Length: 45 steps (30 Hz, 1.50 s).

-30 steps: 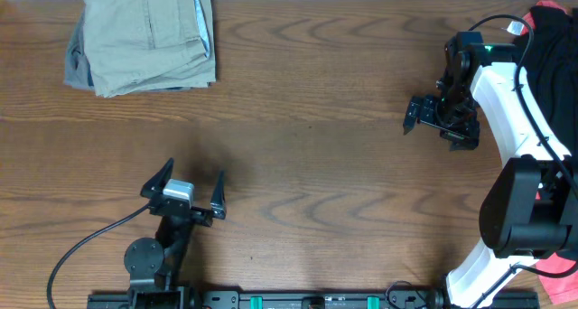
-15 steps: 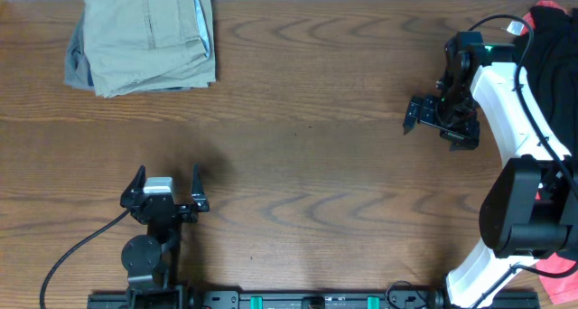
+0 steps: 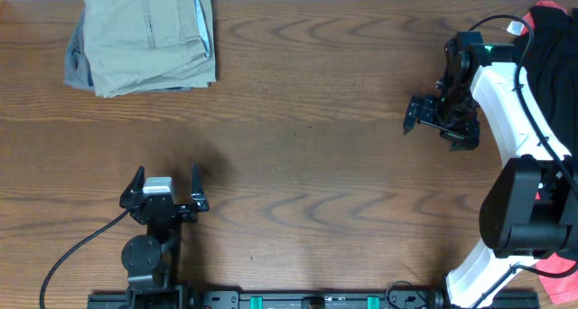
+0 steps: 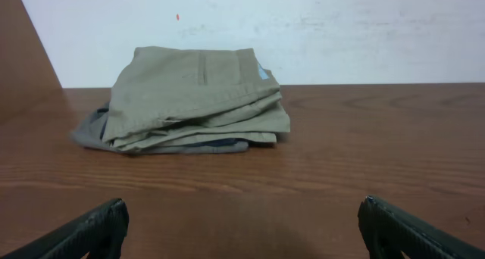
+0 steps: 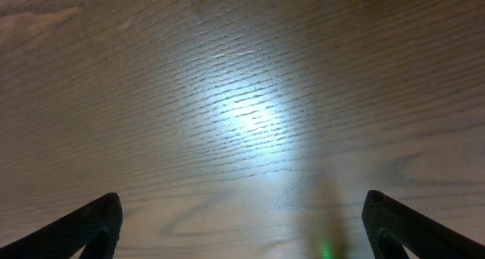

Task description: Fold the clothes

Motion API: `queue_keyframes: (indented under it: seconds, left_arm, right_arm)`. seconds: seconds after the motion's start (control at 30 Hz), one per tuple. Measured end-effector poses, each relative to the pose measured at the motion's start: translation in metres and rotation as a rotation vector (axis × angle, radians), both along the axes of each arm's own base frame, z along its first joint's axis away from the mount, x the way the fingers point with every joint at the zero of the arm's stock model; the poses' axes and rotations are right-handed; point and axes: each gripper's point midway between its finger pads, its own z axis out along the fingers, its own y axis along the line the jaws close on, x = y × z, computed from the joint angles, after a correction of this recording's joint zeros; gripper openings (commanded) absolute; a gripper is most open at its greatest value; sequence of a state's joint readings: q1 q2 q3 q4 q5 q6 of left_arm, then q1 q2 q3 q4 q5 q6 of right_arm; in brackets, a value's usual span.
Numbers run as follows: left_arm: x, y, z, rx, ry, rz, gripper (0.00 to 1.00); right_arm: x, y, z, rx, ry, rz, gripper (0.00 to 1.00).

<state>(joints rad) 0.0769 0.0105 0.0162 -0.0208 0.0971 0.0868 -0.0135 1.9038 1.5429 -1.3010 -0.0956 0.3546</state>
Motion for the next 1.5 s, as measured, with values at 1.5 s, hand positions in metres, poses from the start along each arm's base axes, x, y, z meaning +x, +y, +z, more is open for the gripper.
queue_keyframes:
  seconds: [1.5]
  left_arm:
    - [0.0,0.0,0.0,0.0,0.0,0.0,0.98]
  right_arm:
    - [-0.046,0.058,0.187,-0.051,-0.646,0.231,0.99]
